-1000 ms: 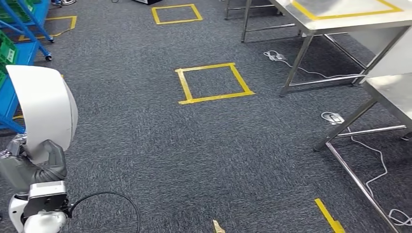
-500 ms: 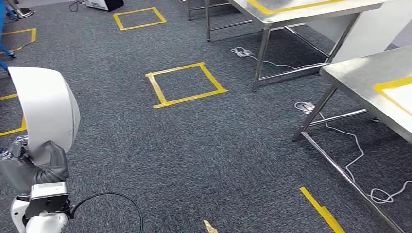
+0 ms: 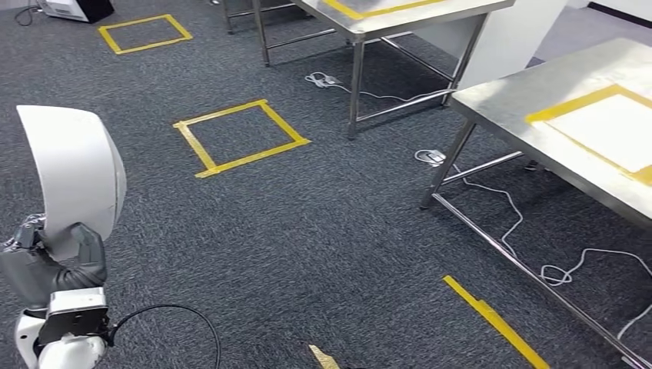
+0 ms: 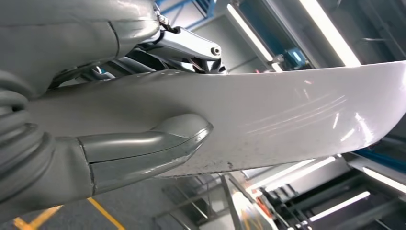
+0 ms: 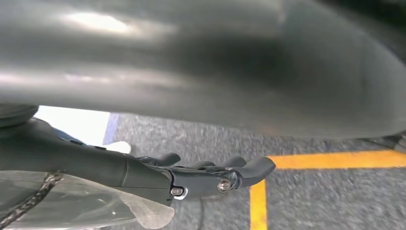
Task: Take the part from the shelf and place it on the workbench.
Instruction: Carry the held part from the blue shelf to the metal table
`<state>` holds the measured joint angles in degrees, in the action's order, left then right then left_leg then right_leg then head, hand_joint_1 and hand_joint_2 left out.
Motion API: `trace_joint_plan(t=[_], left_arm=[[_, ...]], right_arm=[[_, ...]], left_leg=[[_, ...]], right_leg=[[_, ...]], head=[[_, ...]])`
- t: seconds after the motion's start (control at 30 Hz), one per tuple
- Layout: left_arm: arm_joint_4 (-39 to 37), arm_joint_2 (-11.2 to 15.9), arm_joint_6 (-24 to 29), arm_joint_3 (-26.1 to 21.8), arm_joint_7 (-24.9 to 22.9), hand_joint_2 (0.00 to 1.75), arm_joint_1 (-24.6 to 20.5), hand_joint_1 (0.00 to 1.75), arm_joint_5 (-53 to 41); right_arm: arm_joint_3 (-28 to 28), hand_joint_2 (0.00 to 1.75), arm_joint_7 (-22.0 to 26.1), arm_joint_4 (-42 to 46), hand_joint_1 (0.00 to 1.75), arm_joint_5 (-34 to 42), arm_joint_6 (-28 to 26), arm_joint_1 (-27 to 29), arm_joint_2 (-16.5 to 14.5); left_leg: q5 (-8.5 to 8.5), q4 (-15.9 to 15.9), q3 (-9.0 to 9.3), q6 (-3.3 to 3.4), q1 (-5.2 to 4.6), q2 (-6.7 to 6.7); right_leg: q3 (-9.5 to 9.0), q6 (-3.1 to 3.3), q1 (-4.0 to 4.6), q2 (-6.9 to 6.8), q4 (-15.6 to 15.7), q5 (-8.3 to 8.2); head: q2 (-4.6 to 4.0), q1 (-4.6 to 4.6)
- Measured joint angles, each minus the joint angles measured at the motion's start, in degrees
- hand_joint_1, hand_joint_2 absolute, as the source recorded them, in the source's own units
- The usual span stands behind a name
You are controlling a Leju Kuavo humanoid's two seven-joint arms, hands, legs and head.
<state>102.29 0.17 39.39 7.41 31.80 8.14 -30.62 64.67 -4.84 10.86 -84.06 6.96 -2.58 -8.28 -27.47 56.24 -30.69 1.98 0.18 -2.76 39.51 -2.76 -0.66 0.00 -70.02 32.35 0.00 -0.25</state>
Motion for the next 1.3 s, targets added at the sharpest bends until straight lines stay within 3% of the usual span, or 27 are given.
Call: trace_joint_plan(t=[0.07, 0.13, 0.2, 0.27, 0.33, 0.4, 0.43, 0.47, 0.53, 0.57, 0.6, 0.67, 0.73, 0.8, 0.87, 0.9, 0.93, 0.97, 1.0, 1.03, 1.1, 1.13, 1.17, 1.23, 1.3], left_arm=[[0.00, 0.01, -0.01, -0.01, 0.00, 1.75, -0.07, 1.75, 0.00], [0.00, 0.02, -0.04, -0.01, -0.01, 1.75, -0.11, 1.75, -0.02], [0.01, 0.02, -0.07, 0.00, -0.01, 1.75, -0.16, 1.75, -0.03], [0.02, 0.03, -0.07, 0.02, -0.01, 1.75, -0.25, 1.75, -0.03], [0.02, 0.09, -0.07, 0.03, -0.01, 1.75, -0.26, 1.75, -0.02], [0.01, 0.18, -0.07, 0.03, -0.02, 1.75, -0.15, 1.75, -0.01], [0.00, 0.21, -0.07, 0.02, -0.02, 1.75, -0.11, 1.75, -0.01], [0.00, 0.22, -0.07, 0.02, -0.02, 1.75, -0.10, 1.75, -0.01], [0.00, 0.23, -0.07, 0.02, -0.02, 1.75, -0.12, 1.75, -0.02], [0.00, 0.25, -0.07, 0.03, -0.02, 1.75, -0.13, 1.75, -0.02], [0.01, 0.25, -0.08, 0.03, -0.02, 1.75, -0.13, 1.75, -0.02], [0.01, 0.25, -0.15, 0.03, -0.08, 1.75, -0.15, 1.75, -0.02], [0.00, 0.24, -0.20, 0.02, -0.13, 1.75, -0.23, 1.75, -0.02], [0.00, 0.22, -0.29, 0.01, -0.13, 1.75, -0.33, 1.75, -0.02], [0.00, 0.21, -0.47, -0.02, -0.13, 1.75, -0.28, 1.75, -0.02], [0.00, 0.21, -0.54, -0.03, -0.13, 1.75, -0.22, 1.75, -0.02], [0.00, 0.22, -0.59, -0.04, -0.13, 1.75, -0.18, 1.75, -0.02], [0.00, 0.22, -0.62, -0.03, -0.13, 1.75, -0.18, 1.75, -0.03], [0.00, 0.21, -0.63, -0.03, -0.13, 1.75, -0.18, 1.75, -0.03], [0.00, 0.21, -0.63, -0.03, -0.13, 1.75, -0.19, 1.75, -0.03], [0.00, 0.20, -0.61, -0.04, -0.13, 1.75, -0.19, 1.75, -0.05], [0.00, 0.21, -0.58, -0.04, -0.13, 1.75, -0.19, 1.75, -0.07], [0.00, 0.21, -0.55, -0.03, -0.13, 1.75, -0.19, 1.75, -0.09], [0.00, 0.21, -0.49, -0.02, -0.13, 1.75, -0.20, 1.75, -0.12], [0.00, 0.21, -0.46, 0.00, -0.13, 1.75, -0.23, 1.75, -0.15]], right_arm=[[0.00, 0.00, -0.06, 0.00, 0.00, -0.05, 0.02, -0.05, 0.03], [0.00, 0.00, -0.09, 0.00, 0.00, -0.09, 0.06, -0.23, 0.04], [0.00, 0.00, -0.14, 0.00, 0.00, -0.11, 0.11, -0.24, 0.04], [0.00, 0.00, -0.22, 0.01, 0.00, -0.15, 0.14, -0.11, 0.07], [0.00, 0.00, -0.28, 0.02, 0.00, -0.16, 0.15, -0.18, 0.14], [0.00, 0.00, -0.34, 0.03, 0.00, -0.16, 0.21, -0.30, 0.17], [0.00, 0.00, -0.42, 0.02, 0.00, -0.16, 0.25, -0.27, 0.17], [0.00, 0.00, -0.53, 0.02, 0.00, -0.16, 0.27, -0.21, 0.17], [0.00, 0.00, -0.75, 0.02, 0.00, -0.17, 0.30, -0.13, 0.17], [0.00, 0.00, -0.80, 0.02, 0.00, -0.19, 0.31, -0.15, 0.17], [0.00, 0.00, -0.82, 0.02, 0.00, -0.19, 0.32, -0.23, 0.17], [0.00, 0.00, -0.81, 0.02, 0.00, -0.20, 0.33, -0.30, 0.17], [0.00, 0.00, -0.81, 0.01, 0.00, -0.21, 0.35, -0.13, 0.17], [0.00, 0.00, -0.82, 0.00, 0.00, -0.22, 0.38, 0.01, 0.17], [0.00, 0.00, -0.82, 0.00, 0.00, -0.22, 0.43, -0.10, 0.17], [0.00, 0.00, -0.82, 0.00, 0.00, -0.22, 0.45, -0.16, 0.17], [0.00, 0.00, -0.82, 0.00, 0.00, -0.22, 0.45, -0.18, 0.17], [0.00, 0.00, -0.82, 0.00, 0.00, -0.21, 0.46, -0.14, 0.17], [0.00, 0.00, -0.82, 0.00, 0.00, -0.21, 0.46, -0.09, 0.17], [0.00, 0.00, -0.83, 0.00, 0.00, -0.20, 0.46, -0.05, 0.17], [0.00, 0.00, -0.84, 0.00, 0.00, -0.19, 0.45, -0.14, 0.17], [0.00, 0.00, -0.83, 0.00, 0.00, -0.17, 0.45, -0.24, 0.17], [0.00, 0.00, -0.83, 0.00, 0.00, -0.17, 0.46, -0.30, 0.17], [0.00, 0.00, -0.85, 0.01, 0.00, -0.16, 0.46, -0.22, 0.17], [0.02, 0.00, -0.88, 0.02, 0.00, -0.15, 0.47, -0.12, 0.19]], left_leg=[[-0.30, 0.33, 0.05, -0.36, -0.16, -1.01], [-0.59, 0.75, 0.05, -0.86, -0.48, -1.87], [-0.66, 0.91, 0.12, -1.31, -0.56, -2.73], [-1.63, 1.88, -0.10, -1.94, -0.31, -1.77], [-4.92, 6.92, -2.10, -2.56, 0.04, 0.79], [-8.59, 14.88, -5.50, -2.85, 0.21, 2.09], [-9.20, 17.45, -6.62, -2.90, 0.23, 2.22], [-8.59, 17.84, -6.79, -2.87, 0.25, 2.28], [-4.64, 12.33, -4.28, -2.60, 0.32, 2.91], [-2.75, 8.35, -2.49, -2.39, 0.41, 4.26], [-1.51, 4.86, -1.06, -2.21, 0.52, 5.58], [-1.05, 1.89, -0.12, -1.92, 0.52, 7.33], [-0.85, 1.45, -0.25, -1.39, 0.46, 6.37], [-0.48, 0.95, -0.15, -0.63, 0.56, 5.01], [-0.38, 0.80, -0.18, -0.20, 0.47, 3.48], [-0.39, 0.82, -0.23, -0.11, 0.38, 2.69], [-0.40, 0.83, -0.25, -0.10, 0.32, 1.89], [-0.42, 0.84, -0.26, -0.10, 0.28, 1.18], [-0.46, 0.85, -0.24, -0.15, 0.27, 0.56], [-0.52, 0.86, -0.16, -0.23, 0.27, 0.01], [-0.75, 0.98, 0.02, -0.60, 0.07, -0.89], [-0.84, 1.07, 0.08, -0.85, -0.09, -1.28], [-0.91, 1.14, 0.12, -1.10, -0.24, -1.70], [-1.04, 1.19, 0.21, -1.63, -0.26, -2.39], [-2.41, 2.68, -0.21, -2.29, -0.01, -1.14]], right_leg=[[-4.88, 0.21, 0.16, -2.01, 8.16, -3.08], [-7.61, 0.93, 0.40, -3.36, 12.77, -4.12], [-7.65, 1.71, 0.51, -2.61, 13.12, -4.19], [-7.59, 2.37, 0.33, -1.68, 13.24, -4.49], [-7.54, 2.98, 0.09, -0.71, 13.37, -4.78], [-7.40, 3.23, 0.11, 0.47, 13.33, -4.87], [-7.38, 3.25, 0.12, 1.12, 13.30, -4.89], [-7.38, 3.23, 0.13, 1.77, 13.26, -4.92], [-7.49, 3.14, 0.11, 3.06, 13.16, -4.97], [-7.44, 3.01, 0.11, 3.68, 13.12, -5.02], [-7.23, 2.78, 0.14, 4.29, 12.98, -5.10], [-6.43, 2.03, 0.01, 5.37, 12.83, -5.43], [-5.68, 1.25, -0.21, 6.01, 12.72, -5.63], [-4.30, 0.84, -0.07, 4.15, 10.64, -4.19], [-1.10, 0.62, 0.08, 1.42, 4.12, -0.64], [0.71, 0.51, 0.06, 0.83, 0.20, 1.03], [1.93, 0.41, 0.05, 0.58, -2.62, 1.90], [2.18, 0.35, 0.05, 0.46, -3.48, 1.74], [1.21, 0.35, 0.05, 0.27, -2.02, 0.57], [-0.85, 0.40, 0.06, -0.24, 1.50, -1.27], [-5.41, 0.76, 0.26, -2.38, 9.47, -3.82], [-6.82, 1.05, 0.40, -3.12, 11.91, -4.32], [-7.37, 1.33, 0.56, -3.42, 12.87, -4.27], [-7.36, 1.97, 0.62, -2.43, 12.98, -4.48], [-7.36, 2.59, 0.43, -1.47, 13.15, -4.77]], head=[[0.00, 0.03], [0.00, -0.12], [0.00, -0.26], [0.00, -0.33], [0.00, -0.49], [0.00, -0.56], [0.00, -0.56], [0.00, -0.56], [0.00, -0.56], [0.00, -0.55], [0.00, -0.52], [0.00, -0.49], [0.00, -0.49], [0.00, -0.23], [0.00, 0.12], [0.00, 0.26], [0.00, 0.24], [0.00, 0.25], [0.00, 0.26], [0.00, 0.26], [0.00, 0.24], [0.00, 0.20], [0.00, 0.18], [0.00, 0.18], [0.00, 0.03]])
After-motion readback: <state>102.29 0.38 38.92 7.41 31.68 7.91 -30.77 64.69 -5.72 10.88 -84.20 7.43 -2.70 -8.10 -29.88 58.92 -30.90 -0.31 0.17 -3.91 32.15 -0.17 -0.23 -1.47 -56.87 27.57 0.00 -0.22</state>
